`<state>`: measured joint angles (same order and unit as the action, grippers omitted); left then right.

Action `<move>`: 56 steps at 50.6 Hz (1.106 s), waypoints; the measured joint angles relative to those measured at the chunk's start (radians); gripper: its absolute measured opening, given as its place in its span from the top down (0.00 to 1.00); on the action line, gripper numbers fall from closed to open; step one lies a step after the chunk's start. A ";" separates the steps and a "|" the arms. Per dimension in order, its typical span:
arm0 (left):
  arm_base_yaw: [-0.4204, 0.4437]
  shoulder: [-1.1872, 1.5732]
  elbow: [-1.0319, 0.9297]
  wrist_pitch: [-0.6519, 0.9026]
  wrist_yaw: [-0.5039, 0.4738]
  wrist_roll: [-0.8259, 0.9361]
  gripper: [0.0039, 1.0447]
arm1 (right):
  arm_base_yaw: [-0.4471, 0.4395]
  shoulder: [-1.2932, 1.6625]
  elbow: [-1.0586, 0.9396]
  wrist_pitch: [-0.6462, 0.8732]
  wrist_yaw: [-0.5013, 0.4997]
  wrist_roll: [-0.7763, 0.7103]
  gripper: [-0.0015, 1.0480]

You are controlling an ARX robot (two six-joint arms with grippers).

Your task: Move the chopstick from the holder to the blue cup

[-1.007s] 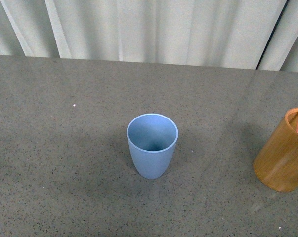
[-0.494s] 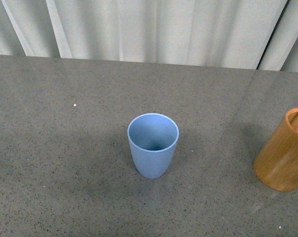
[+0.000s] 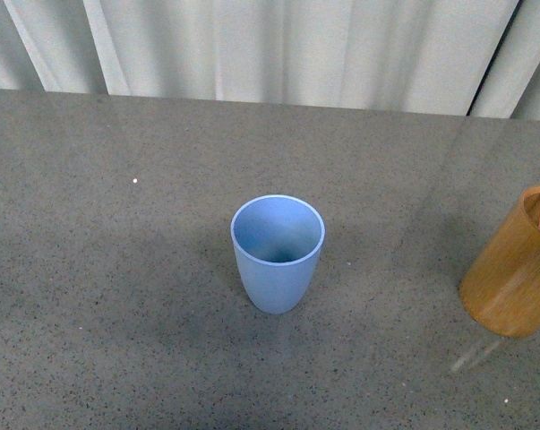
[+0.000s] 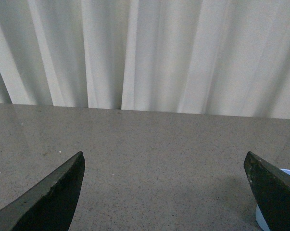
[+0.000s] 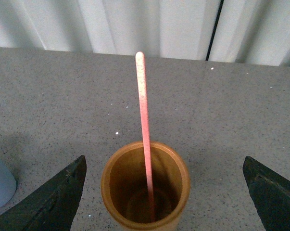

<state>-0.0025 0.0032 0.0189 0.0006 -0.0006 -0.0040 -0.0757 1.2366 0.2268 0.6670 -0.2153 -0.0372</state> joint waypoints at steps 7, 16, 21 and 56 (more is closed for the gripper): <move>0.000 0.000 0.000 0.000 0.000 0.000 0.06 | 0.028 0.162 0.053 0.098 0.006 0.000 0.10; 0.000 0.000 0.000 0.000 0.000 0.000 0.06 | 0.052 0.266 0.120 0.136 0.010 0.012 0.10; 0.000 0.000 0.000 0.000 0.000 0.000 0.06 | 0.072 0.320 0.162 0.144 0.023 0.012 0.10; 0.000 0.000 0.000 0.000 0.000 0.000 0.06 | 0.151 0.517 0.343 0.160 0.085 0.040 0.32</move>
<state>-0.0025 0.0032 0.0189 0.0006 -0.0002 -0.0040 0.0750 1.7531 0.5697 0.8268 -0.1303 0.0025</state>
